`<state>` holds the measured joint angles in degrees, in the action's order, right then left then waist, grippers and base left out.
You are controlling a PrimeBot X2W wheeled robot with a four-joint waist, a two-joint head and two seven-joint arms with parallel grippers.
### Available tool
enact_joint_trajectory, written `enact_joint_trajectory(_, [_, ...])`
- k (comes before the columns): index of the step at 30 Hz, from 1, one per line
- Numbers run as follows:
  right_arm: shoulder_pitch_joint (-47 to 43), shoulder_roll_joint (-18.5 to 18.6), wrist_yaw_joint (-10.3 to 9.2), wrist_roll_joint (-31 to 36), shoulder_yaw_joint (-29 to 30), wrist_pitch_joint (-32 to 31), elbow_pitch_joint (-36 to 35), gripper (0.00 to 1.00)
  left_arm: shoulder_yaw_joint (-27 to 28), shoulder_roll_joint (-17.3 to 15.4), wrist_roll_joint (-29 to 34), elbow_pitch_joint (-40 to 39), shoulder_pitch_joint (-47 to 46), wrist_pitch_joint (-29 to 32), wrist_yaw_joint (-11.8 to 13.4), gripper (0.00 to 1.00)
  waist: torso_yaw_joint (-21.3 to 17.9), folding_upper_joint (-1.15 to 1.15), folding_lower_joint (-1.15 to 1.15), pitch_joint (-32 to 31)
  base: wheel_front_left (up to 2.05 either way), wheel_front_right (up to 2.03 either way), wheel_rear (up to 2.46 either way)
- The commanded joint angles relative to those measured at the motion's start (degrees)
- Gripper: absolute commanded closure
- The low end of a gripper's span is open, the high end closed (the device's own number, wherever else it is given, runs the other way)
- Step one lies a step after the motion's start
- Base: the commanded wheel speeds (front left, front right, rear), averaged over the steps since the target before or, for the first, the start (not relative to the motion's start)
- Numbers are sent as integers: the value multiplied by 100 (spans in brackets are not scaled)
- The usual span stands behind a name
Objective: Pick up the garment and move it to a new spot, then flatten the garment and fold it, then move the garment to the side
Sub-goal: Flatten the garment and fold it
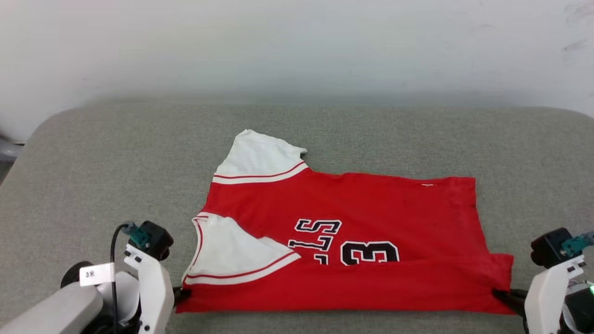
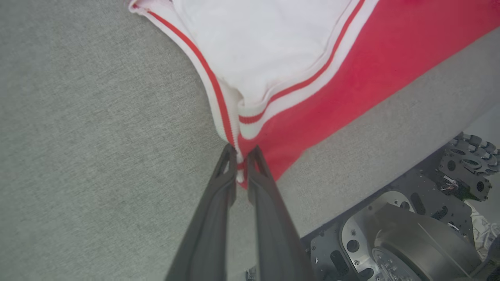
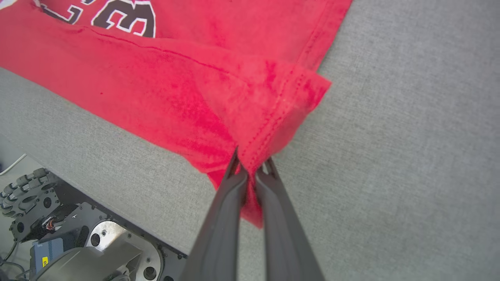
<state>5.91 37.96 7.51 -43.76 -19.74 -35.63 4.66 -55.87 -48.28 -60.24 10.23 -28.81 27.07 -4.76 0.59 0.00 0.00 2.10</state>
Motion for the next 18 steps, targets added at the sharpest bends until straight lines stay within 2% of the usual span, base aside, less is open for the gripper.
enact_joint_trajectory(1, [-140,53,-5,-3,104,-64,-46,100,-18,-40,-41,-83,130,-29,51,100,7,0,0,-17,0,0,0])
enact_joint_trajectory(7, [-508,2,-6,68,446,-299,-154,100,-51,-119,-128,-244,438,-104,211,100,13,0,0,1,0,0,0])
enact_joint_trajectory(11, [-630,-140,-5,149,542,-406,-75,100,-46,-20,-209,-146,572,-211,260,100,15,0,0,93,0,0,0])
enact_joint_trajectory(18, [-630,-377,-6,350,474,-408,304,100,-70,156,-306,313,681,-334,187,100,22,0,0,257,0,0,0])
